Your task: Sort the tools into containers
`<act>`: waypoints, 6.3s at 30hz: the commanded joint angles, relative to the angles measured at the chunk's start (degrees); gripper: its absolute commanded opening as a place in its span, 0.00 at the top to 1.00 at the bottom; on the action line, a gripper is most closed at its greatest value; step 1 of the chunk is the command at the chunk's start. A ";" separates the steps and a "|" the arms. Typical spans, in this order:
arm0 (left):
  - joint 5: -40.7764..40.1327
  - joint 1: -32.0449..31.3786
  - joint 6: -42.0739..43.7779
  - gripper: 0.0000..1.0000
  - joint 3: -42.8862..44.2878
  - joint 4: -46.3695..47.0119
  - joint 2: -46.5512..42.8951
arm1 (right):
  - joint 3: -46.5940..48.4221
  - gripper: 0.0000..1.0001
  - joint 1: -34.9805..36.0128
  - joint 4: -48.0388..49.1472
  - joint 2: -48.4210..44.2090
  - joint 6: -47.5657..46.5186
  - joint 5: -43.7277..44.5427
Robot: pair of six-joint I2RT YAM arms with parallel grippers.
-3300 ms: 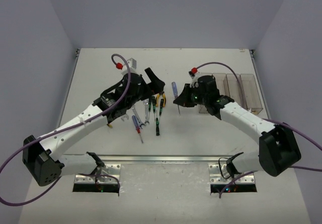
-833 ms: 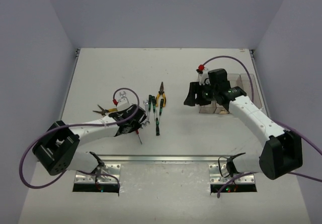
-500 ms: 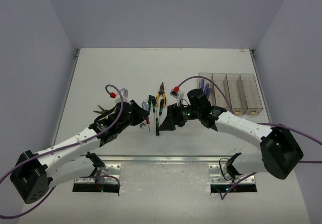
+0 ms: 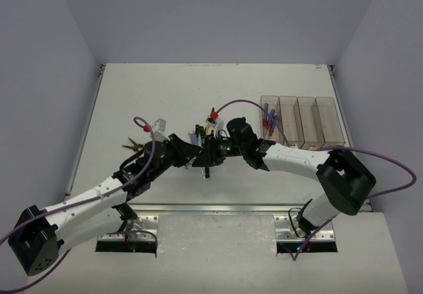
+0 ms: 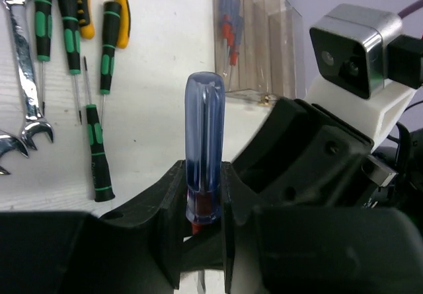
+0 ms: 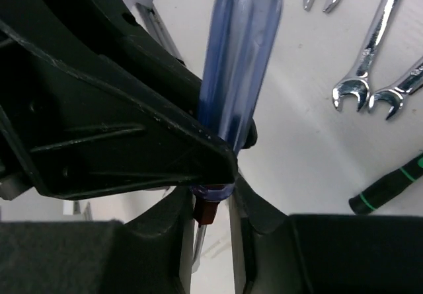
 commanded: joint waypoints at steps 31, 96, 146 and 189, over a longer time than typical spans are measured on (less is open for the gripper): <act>-25.39 -0.89 27.61 0.00 32.40 -54.24 -0.61 | 36.24 0.49 -33.29 -55.23 15.83 -28.98 45.46; -33.71 -0.38 25.99 0.00 26.90 -49.26 -8.28 | 24.40 0.82 13.12 -46.45 18.66 6.25 48.14; -32.75 0.31 26.95 0.00 26.89 -48.74 -5.99 | 24.50 0.21 -10.39 -42.03 4.46 -3.97 45.27; -31.86 0.32 27.57 0.00 26.37 -47.94 -8.98 | 38.90 1.00 -0.52 -45.87 29.55 4.93 49.01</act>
